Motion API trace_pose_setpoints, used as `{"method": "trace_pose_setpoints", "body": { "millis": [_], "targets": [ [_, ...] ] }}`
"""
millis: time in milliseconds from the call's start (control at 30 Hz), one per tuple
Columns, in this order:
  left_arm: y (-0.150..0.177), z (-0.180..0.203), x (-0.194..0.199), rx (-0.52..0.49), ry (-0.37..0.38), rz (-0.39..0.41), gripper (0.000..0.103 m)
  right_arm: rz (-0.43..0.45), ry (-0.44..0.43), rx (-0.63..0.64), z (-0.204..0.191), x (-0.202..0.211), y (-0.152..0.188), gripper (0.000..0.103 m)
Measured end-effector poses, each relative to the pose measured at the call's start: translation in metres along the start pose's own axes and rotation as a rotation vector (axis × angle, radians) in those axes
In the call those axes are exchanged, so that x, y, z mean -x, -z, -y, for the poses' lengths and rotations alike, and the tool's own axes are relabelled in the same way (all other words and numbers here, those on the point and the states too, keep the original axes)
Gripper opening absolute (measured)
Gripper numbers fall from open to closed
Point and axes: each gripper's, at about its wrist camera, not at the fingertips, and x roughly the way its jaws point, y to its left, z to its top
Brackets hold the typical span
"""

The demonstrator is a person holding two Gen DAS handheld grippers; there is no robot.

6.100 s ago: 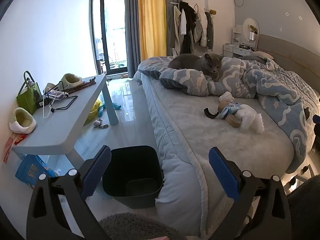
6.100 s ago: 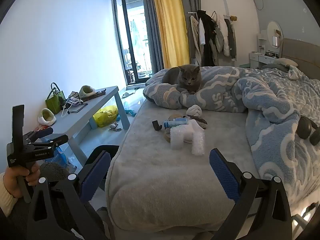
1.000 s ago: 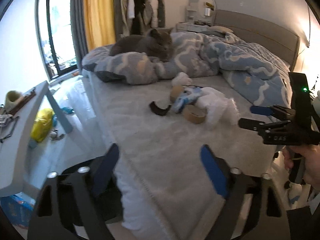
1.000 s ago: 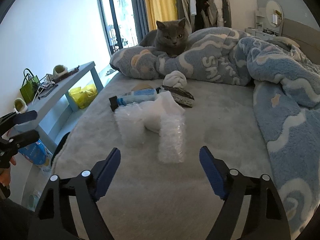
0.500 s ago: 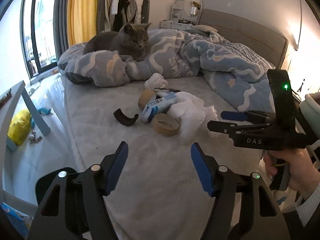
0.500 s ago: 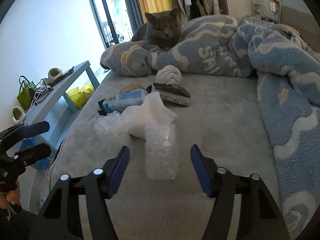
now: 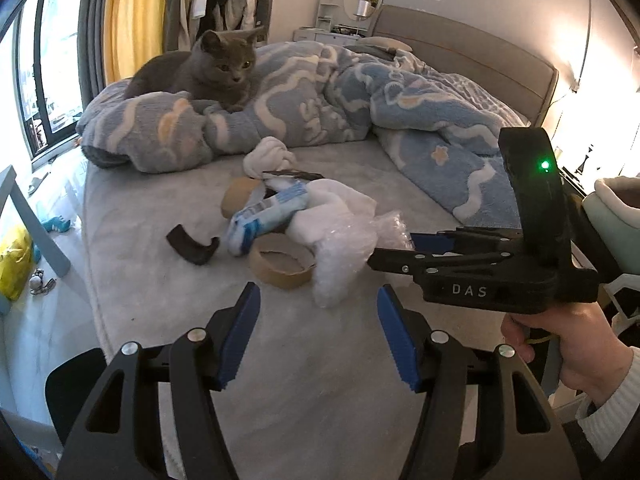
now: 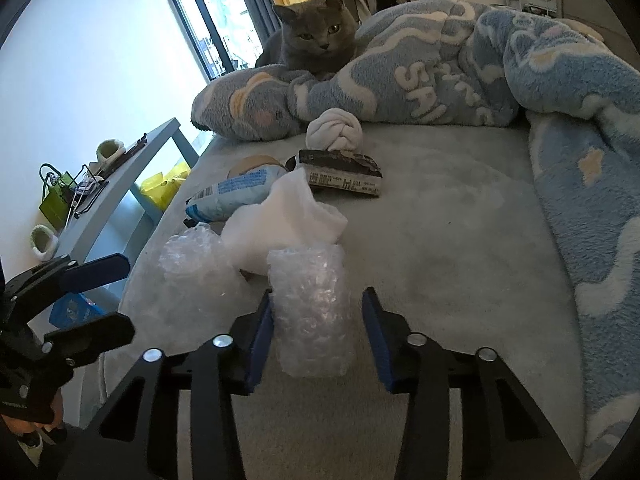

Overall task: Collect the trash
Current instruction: 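Move the right tool toward the clear bubble wrap and grasp it, then lift the bubble wrap with the right tool and carry it over the black bin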

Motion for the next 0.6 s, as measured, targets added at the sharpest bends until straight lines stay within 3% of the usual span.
{"method": "trace_pose_setpoints", "body": {
  "millis": [600],
  "targets": [
    [-0.017,0.008,-0.041,0.015,0.021,-0.029,0.048,0.054,-0.010,-0.046,0.026,0.025,-0.014,0.036]
  ]
}}
